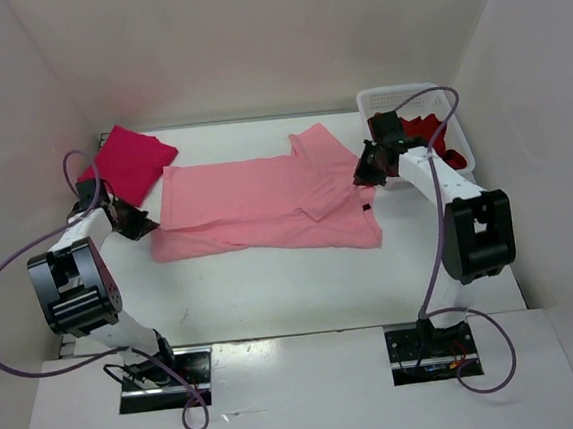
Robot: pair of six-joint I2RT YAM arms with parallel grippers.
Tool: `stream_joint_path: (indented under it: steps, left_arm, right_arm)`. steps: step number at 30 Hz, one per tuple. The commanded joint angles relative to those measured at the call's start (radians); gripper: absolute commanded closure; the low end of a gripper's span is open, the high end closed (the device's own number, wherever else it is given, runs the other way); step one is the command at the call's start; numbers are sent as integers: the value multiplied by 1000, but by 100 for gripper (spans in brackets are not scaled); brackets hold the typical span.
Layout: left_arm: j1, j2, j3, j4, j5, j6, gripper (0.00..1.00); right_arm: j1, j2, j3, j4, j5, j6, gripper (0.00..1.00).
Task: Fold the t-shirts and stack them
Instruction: Fold the flattened tshirt in 1/3 of the way
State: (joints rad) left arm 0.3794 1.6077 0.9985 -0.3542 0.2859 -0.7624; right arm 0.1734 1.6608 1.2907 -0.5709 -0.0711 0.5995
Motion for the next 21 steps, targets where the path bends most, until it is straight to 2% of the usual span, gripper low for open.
stream_joint_path:
  steps: [1, 4, 6, 8, 10, 11, 12, 15, 16, 18, 20, 21]
  left_arm:
    - [-30, 50, 40, 43, -27, 12, 100]
    - [-53, 72, 49, 64, -37, 12, 100]
    - [-62, 81, 58, 64, -37, 12, 97]
    - [-62, 72, 58, 77, -18, 2, 91]
    - [-62, 61, 78, 87, -1, 2, 81]
    - [-62, 51, 78, 71, 9, 2, 70]
    - [-62, 51, 90, 55, 9, 12, 66]
    - [-62, -24, 54, 35, -17, 26, 62]
    - [-62, -75, 34, 35, -27, 26, 59]
    - [-53, -120, -36, 35, -27, 26, 57]
    - [-53, -175, -82, 26, -2, 26, 57]
    - [-53, -190, -136, 26, -2, 26, 57]
  right_arm:
    - [-9, 85, 109, 52, 68, -47, 100]
    - [-9, 128, 169, 62, 94, -66, 100]
    - [-9, 165, 194, 62, 103, -66, 99]
    - [-9, 185, 229, 62, 114, -66, 97]
    - [-9, 185, 243, 62, 114, -66, 94]
    - [-9, 157, 243, 62, 114, -66, 90]
    - [-9, 140, 233, 62, 114, -66, 81]
    - [-9, 36, 130, 62, 114, -56, 69]
    - [-9, 5, 98, 72, 93, -44, 67]
    - [-9, -91, -11, 84, 68, -18, 67]
    - [-9, -156, -98, 112, 10, 28, 79]
    - [-9, -218, -190, 121, -10, 49, 92]
